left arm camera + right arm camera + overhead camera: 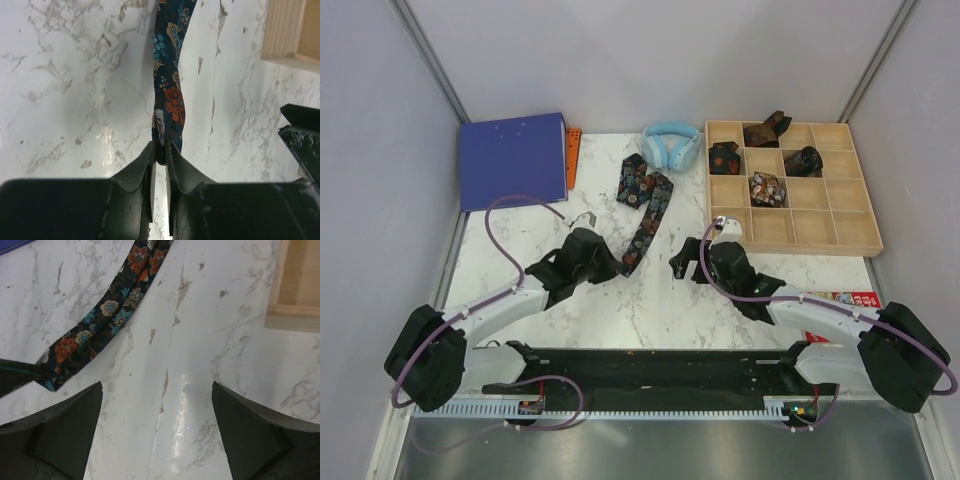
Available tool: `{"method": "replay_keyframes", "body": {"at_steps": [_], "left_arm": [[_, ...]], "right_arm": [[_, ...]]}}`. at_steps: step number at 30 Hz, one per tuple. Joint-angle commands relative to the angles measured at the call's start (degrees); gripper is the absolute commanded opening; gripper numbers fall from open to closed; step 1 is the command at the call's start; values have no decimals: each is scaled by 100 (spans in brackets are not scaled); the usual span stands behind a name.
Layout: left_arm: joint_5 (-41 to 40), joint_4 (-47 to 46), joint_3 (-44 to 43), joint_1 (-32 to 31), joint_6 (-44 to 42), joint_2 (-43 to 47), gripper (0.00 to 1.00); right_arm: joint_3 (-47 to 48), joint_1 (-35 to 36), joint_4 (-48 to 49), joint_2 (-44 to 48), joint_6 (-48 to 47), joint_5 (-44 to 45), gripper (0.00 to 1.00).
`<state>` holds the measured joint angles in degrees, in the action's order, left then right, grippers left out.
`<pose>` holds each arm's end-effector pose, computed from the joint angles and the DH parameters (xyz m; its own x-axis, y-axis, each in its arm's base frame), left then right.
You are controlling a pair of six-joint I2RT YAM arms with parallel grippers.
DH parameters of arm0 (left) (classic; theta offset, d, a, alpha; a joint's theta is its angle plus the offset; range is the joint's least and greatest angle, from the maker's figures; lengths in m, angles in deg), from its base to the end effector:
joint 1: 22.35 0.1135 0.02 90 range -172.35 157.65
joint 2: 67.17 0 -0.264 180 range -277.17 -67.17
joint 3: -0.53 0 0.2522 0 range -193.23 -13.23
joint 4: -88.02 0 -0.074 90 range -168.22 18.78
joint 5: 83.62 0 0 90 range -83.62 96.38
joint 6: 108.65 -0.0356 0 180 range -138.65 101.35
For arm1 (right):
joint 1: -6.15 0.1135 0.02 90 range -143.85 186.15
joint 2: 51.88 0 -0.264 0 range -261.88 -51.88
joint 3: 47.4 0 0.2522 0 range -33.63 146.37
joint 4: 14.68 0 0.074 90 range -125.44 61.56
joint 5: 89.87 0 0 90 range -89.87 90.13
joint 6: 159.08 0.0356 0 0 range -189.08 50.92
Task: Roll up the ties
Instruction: Roll the tie at the center of the board.
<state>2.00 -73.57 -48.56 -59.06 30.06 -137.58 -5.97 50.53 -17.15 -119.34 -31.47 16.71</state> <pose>0.2026 -0.1476 0.2005 -0.7506 -0.3749 -0.5442 -0.0228 0.8377 -0.5456 0.1789 0.1609 0.1951 -0.5699 0.2607 -0.7793 -0.1809 0.8853 0.4285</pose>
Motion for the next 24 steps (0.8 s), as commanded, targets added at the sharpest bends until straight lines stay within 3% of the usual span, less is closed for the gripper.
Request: {"method": "replay_keyframes", "body": {"at_steps": [1, 3, 6, 11, 18, 24], "left_arm": [[-115, 739, 376, -135, -275, 693, 18], [-107, 976, 535, -161, -161, 984, 17], [-10, 1135, 878, -179, 42, 1564, 17], [165, 1477, 1256, -188, 209, 2320, 17], [245, 2224, 1415, -196, 481, 3277, 16], [542, 2576, 1590, -188, 763, 4026, 17]], "right_arm": [[363, -17, -32, -416, 1572, -803, 96], [223, 27, 556, -758, 2421, -1355, 95], [248, 176, 1200, -1181, 2935, -1535, 94], [881, 431, 647, -1979, 3077, -1491, 90], [1381, 738, 884, -2965, 3560, -1640, 77], [1786, 967, 892, -3686, 3798, -1640, 73]]}}
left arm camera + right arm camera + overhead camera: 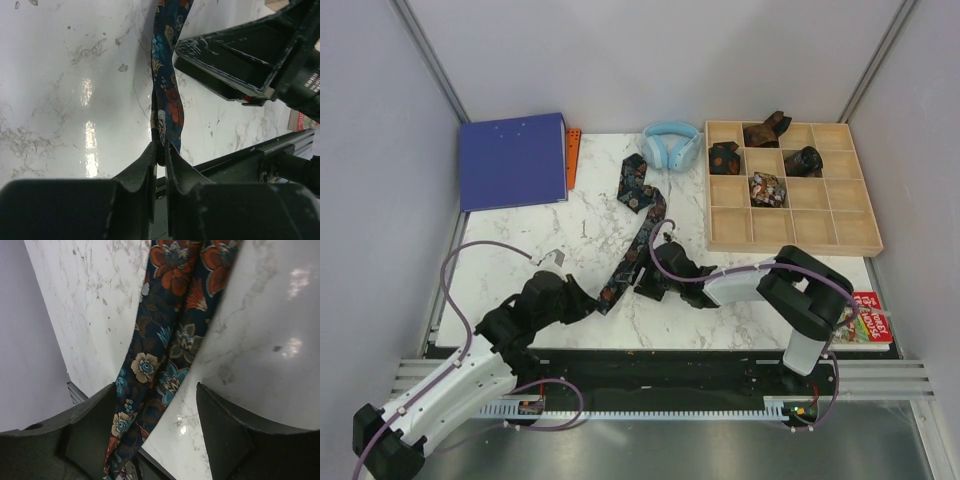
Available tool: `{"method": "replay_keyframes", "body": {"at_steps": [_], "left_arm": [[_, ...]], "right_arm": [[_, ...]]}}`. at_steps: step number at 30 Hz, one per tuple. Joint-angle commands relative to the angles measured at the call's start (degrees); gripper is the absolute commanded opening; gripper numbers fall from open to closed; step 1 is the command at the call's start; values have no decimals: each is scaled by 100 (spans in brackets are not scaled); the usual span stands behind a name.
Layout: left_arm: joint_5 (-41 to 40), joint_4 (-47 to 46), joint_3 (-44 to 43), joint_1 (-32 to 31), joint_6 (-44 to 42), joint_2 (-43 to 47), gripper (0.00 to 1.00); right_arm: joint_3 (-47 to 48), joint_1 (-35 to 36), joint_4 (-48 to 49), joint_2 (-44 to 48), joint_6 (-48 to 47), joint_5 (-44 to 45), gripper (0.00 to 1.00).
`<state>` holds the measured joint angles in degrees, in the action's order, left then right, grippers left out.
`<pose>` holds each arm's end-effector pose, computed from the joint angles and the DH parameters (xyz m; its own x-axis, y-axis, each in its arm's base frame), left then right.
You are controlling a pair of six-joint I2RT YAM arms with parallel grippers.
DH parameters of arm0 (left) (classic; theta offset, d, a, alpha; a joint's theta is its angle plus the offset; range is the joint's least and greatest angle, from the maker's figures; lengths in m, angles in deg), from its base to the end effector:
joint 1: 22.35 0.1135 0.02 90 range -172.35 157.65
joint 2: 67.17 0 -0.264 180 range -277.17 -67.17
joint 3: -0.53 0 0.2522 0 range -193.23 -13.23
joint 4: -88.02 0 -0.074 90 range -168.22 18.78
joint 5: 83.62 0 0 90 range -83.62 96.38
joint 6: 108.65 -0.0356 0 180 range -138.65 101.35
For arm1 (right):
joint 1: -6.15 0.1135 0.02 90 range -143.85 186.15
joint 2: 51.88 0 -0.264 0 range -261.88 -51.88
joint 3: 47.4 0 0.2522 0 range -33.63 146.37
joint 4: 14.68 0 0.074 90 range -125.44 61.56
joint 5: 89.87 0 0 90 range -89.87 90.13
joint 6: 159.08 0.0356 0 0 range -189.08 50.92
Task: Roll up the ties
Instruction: Roll the tie at the center of the board.
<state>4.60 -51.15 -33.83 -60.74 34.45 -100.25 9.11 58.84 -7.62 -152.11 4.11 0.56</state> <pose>0.1068 -0.0832 0.1935 -0.7810 -0.4010 -0.4788 -0.0377 0.7955 -0.6047 0.2045 0.2679 0.1336 -0.8625 0.4475 -0.2363 0.1175 0.6313 0.7666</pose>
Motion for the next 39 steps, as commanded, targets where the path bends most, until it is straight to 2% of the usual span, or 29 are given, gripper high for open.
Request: {"method": "replay_keyframes", "body": {"at_steps": [1, 6, 11, 17, 19, 22, 26, 28, 31, 33, 35, 39], "left_arm": [[310, 386, 187, -28, 332, 346, 17], [600, 440, 442, -28, 473, 592, 17], [819, 404, 513, -28, 526, 575, 19], [610, 588, 505, -37, 701, 583, 19], [504, 641, 469, -37, 771, 610, 18], [451, 659, 399, -37, 772, 549, 18], [582, 694, 294, -37, 781, 373, 16], [600, 756, 215, -37, 807, 355, 16], [600, 861, 135, -37, 886, 355, 15], [661, 888, 100, -37, 912, 329, 14], [732, 932, 91, -37, 939, 259, 14], [758, 1063, -31, -37, 1061, 153, 14]], "right_arm": [[331, 145, -60, -567, 240, -34, 72], [796, 145, -253, -946, 56, -25, 69], [824, 145, -403, -999, -15, 28, 59], [806, 145, -727, -903, -225, 80, 51], [815, 146, -877, -824, -313, 124, 52], [972, 145, -1263, -701, -638, 159, 59], [1280, 145, -2201, -297, -1218, 492, 66], [1351, 145, -2703, 27, -1561, 729, 66], [1491, 145, -3284, 354, -1886, 1038, 60], [1439, 146, -3260, 538, -2018, 829, 51], [1195, 145, -2726, 662, -2072, 443, 37], [1069, 145, -1828, 628, -1967, -419, 17]]}}
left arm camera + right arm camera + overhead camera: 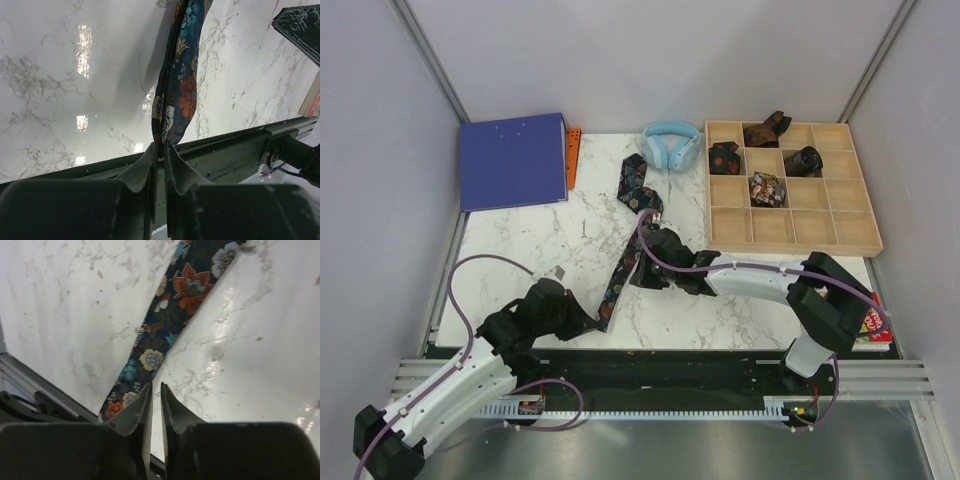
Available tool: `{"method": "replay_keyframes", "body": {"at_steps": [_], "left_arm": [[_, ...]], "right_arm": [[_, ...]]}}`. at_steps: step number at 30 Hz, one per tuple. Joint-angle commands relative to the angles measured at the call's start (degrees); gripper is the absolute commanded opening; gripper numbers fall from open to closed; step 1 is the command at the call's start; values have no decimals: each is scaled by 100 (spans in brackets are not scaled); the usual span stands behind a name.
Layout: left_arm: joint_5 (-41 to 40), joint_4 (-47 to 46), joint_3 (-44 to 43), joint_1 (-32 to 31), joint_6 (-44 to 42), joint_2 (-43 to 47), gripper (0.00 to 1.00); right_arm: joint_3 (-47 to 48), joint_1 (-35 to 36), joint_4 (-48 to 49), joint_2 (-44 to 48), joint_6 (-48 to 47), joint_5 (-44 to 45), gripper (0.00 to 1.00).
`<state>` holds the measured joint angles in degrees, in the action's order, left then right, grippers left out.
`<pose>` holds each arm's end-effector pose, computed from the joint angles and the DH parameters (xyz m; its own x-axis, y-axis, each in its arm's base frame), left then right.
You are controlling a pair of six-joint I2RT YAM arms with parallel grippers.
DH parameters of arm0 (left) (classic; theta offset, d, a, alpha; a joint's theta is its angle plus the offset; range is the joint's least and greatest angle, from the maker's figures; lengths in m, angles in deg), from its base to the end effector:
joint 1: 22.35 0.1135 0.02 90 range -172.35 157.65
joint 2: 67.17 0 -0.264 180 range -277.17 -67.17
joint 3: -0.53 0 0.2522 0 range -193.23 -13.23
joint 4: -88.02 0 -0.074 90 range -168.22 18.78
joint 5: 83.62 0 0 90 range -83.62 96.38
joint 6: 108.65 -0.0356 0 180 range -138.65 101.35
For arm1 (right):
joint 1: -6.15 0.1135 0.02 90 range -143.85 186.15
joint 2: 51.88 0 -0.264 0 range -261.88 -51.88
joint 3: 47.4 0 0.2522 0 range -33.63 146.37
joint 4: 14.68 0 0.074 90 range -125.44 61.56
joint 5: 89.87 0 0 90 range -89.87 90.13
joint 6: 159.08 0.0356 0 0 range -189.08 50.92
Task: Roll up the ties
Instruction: Roll the tie at the center of the board.
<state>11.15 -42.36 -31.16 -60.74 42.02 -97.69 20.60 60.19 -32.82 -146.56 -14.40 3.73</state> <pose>0.0901 -0.0752 0.1708 -0.8645 -0.4234 -0.2706 -0.1871 0.7710 -0.6087 0.2042 0.2776 0.1862 -0.8771 0.1777 -0.4462 -0.1142 0.8252 0.5532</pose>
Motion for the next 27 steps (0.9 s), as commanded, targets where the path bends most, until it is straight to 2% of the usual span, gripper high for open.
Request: {"method": "replay_keyframes", "body": {"at_steps": [1, 2, 4, 12, 17, 27], "left_arm": [[120, 237, -325, -28, 332, -120, 14], [137, 229, -342, -28, 349, -138, 14], [190, 229, -404, -28, 367, -217, 14], [208, 229, -439, -19, 402, -244, 14], [234, 238, -439, -28, 402, -252, 14], [234, 273, -650, -28, 350, -296, 14]], "right_arm": [[-54, 19, 902, 20, -98, -955, 13], [-1, 19, 991, -51, -54, -1035, 6], [104, 28, 1202, -288, 43, -1237, 0], [289, 115, 1896, -1158, 324, -1686, 0], [342, 203, 2011, -1492, 351, -1783, 0], [245, 335, 1810, -1537, 289, -1696, 0]]}}
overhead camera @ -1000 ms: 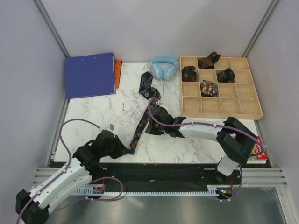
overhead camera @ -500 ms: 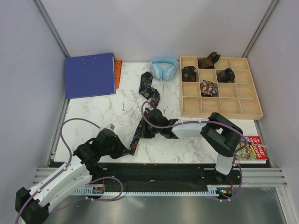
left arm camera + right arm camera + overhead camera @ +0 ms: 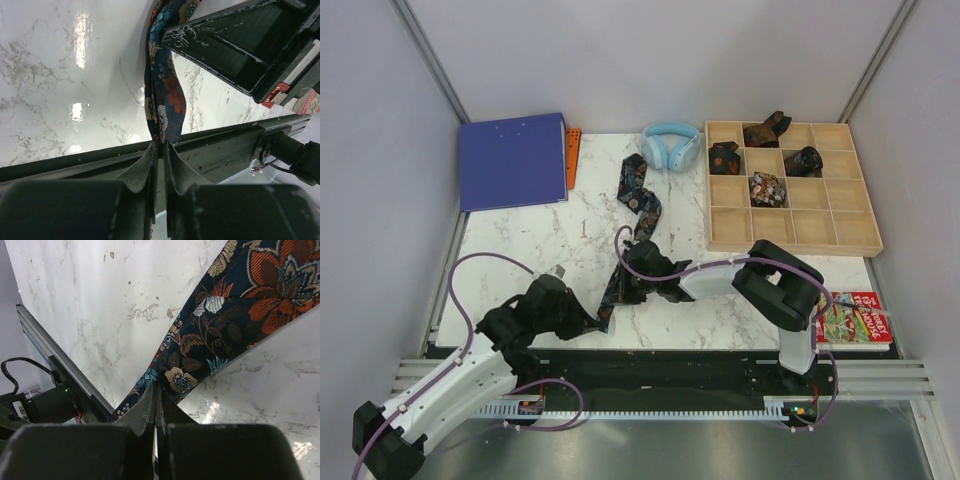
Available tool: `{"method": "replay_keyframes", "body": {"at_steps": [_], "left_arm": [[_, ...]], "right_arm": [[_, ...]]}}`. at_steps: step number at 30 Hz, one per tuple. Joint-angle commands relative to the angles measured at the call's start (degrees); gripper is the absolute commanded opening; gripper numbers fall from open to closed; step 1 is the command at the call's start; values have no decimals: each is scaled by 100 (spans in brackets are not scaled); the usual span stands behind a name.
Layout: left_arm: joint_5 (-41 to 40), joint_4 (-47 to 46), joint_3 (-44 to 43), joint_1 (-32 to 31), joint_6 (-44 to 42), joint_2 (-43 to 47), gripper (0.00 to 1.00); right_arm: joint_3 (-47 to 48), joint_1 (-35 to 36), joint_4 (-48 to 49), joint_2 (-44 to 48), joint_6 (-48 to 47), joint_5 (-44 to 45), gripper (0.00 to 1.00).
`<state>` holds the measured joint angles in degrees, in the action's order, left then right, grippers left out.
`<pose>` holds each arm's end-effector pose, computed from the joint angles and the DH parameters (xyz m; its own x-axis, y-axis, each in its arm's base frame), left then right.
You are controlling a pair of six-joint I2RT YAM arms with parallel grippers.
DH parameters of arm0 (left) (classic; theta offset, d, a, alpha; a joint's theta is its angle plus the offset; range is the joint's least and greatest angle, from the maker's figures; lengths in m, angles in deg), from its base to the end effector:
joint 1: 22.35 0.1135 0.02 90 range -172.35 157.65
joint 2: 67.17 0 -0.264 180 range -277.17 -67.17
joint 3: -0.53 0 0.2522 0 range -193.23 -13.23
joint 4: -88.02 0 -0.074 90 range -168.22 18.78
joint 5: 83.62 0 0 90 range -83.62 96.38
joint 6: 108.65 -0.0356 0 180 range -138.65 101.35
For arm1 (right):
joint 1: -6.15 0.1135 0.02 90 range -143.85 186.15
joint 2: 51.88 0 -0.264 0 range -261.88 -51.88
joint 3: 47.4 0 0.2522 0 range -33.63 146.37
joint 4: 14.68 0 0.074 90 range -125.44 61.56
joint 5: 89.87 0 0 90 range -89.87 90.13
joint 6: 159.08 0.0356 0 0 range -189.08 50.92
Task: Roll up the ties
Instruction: Roll the tie at the center of the board.
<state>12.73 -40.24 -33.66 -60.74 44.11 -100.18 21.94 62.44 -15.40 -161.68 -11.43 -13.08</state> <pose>0.0918 -0.0778 0.1780 -0.8748 -0.4343 -0.2148 -0.2305 0.7630 -0.6039 0.2058 0.3232 0.1267 -0.9603 0.0425 -0.2756 -0.1757 0.6753 0.7163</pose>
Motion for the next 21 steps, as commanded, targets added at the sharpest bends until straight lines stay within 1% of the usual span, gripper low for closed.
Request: {"method": "replay_keyframes", "body": {"at_steps": [1, 7, 15, 21], "left_arm": [[51, 78, -505, -28, 88, -73, 14], [15, 87, -787, -28, -71, -512, 13], [-169, 87, -1200, 7, -335, -890, 13], [-196, -114, -1201, 95, -466, -1259, 13]], "right_arm": [[77, 154, 67, -24, 1, -6, 0], [-90, 408, -21, 11, 80, 29, 0], [-328, 637, -100, 310, 299, 29, 0], [-337, 708, -179, 406, 370, 12, 0]]}}
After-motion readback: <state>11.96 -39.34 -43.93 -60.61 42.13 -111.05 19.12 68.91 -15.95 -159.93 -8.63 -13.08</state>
